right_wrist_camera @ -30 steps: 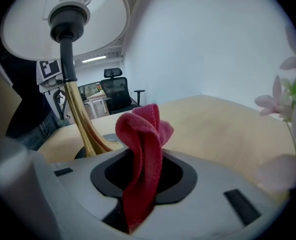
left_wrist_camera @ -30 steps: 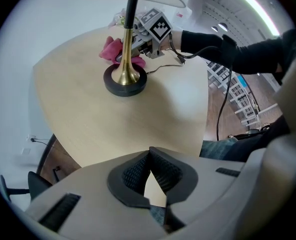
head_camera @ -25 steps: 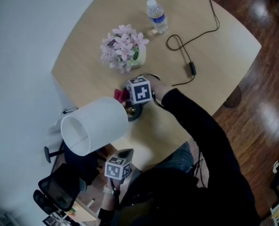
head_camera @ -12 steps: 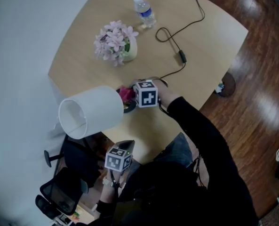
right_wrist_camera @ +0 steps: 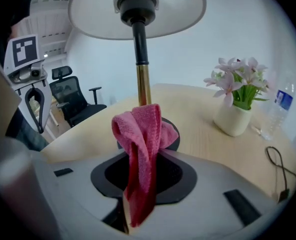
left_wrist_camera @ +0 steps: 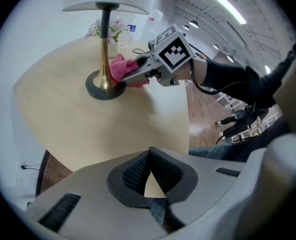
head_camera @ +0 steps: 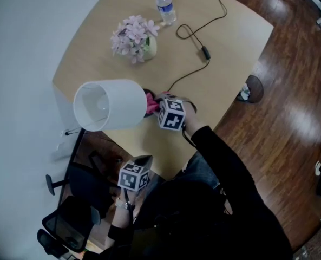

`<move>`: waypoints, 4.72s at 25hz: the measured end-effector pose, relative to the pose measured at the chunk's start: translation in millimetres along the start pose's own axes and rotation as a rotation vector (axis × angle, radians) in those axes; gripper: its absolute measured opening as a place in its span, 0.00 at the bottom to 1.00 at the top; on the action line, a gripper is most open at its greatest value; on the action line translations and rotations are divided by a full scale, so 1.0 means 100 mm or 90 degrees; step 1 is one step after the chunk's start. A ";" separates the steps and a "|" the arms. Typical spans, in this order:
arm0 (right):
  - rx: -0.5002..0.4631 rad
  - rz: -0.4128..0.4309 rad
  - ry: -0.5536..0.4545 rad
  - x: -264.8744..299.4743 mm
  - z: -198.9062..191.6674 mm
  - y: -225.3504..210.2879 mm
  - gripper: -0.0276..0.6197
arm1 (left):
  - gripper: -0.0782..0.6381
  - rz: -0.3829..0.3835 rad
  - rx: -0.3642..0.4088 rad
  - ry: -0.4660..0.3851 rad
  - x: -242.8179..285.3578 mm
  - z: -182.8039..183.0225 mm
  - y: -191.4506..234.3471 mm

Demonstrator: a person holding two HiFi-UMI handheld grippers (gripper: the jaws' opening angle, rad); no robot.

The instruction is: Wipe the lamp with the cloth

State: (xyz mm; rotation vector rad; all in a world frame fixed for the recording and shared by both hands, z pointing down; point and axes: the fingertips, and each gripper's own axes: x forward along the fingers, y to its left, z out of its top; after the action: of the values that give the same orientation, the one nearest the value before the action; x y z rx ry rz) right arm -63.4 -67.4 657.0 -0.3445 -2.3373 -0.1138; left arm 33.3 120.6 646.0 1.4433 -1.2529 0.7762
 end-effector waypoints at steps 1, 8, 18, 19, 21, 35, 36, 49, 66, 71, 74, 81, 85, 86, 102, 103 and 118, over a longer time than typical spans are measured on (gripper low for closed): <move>0.019 -0.012 0.003 0.03 -0.04 0.06 0.21 | 0.11 -0.003 0.002 -0.002 -0.01 -0.03 0.01; 0.133 -0.124 0.018 0.16 -0.05 0.28 0.21 | 0.11 -0.016 0.017 -0.020 -0.11 -0.21 0.09; 0.214 -0.217 0.024 0.30 0.13 0.46 0.21 | 0.11 -0.014 0.017 -0.047 -0.35 -0.45 0.43; 0.216 -0.223 0.024 0.32 0.16 0.47 0.21 | 0.11 -0.013 0.017 -0.050 -0.37 -0.47 0.47; 0.227 -0.238 0.025 0.36 0.22 0.48 0.22 | 0.11 -0.009 0.016 -0.056 -0.42 -0.53 0.55; 0.227 -0.296 0.021 0.70 0.56 0.40 0.22 | 0.11 0.011 -0.018 -0.112 -0.67 -0.68 0.91; 0.214 -0.294 0.026 0.71 0.55 0.42 0.22 | 0.11 0.011 -0.019 -0.116 -0.67 -0.67 0.92; 0.172 -0.328 0.124 0.04 -0.24 0.13 0.22 | 0.11 -0.033 -0.014 -0.155 -0.48 -0.44 0.63; 0.164 -0.036 0.129 -0.35 -0.17 1.48 0.22 | 0.11 0.046 -0.127 -0.209 -0.59 -0.39 0.39; 0.146 0.009 0.144 0.08 -0.08 1.68 0.22 | 0.11 0.076 -0.168 -0.215 -0.68 -0.56 0.51; 0.130 0.014 0.156 0.34 -0.02 1.72 0.22 | 0.11 0.084 -0.174 -0.217 -0.72 -0.61 0.51; 0.103 0.004 0.223 0.73 -0.04 1.73 0.23 | 0.11 0.089 -0.169 -0.218 -0.73 -0.60 0.53; 0.106 -0.007 0.223 0.78 -0.01 1.70 0.33 | 0.11 0.086 -0.173 -0.222 -0.73 -0.61 0.54; 0.106 -0.007 0.218 0.77 0.01 1.70 0.38 | 0.11 0.086 -0.174 -0.221 -0.73 -0.61 0.54; 0.286 -0.088 0.017 -0.79 0.22 1.11 0.47 | 0.11 0.065 -0.039 -0.267 -0.91 0.09 0.46; 0.311 -0.102 0.008 -0.91 0.18 1.06 0.47 | 0.11 0.063 -0.028 -0.271 -0.93 0.16 0.45; 0.453 -0.203 -0.038 -1.46 -0.30 0.96 0.30 | 0.11 0.024 0.049 -0.268 -0.83 0.44 0.28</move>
State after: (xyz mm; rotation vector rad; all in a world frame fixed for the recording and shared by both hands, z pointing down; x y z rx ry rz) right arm 83.1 -12.2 573.5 0.3793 -2.2985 0.5693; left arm -20.6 104.8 566.0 1.7071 -1.5835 0.5653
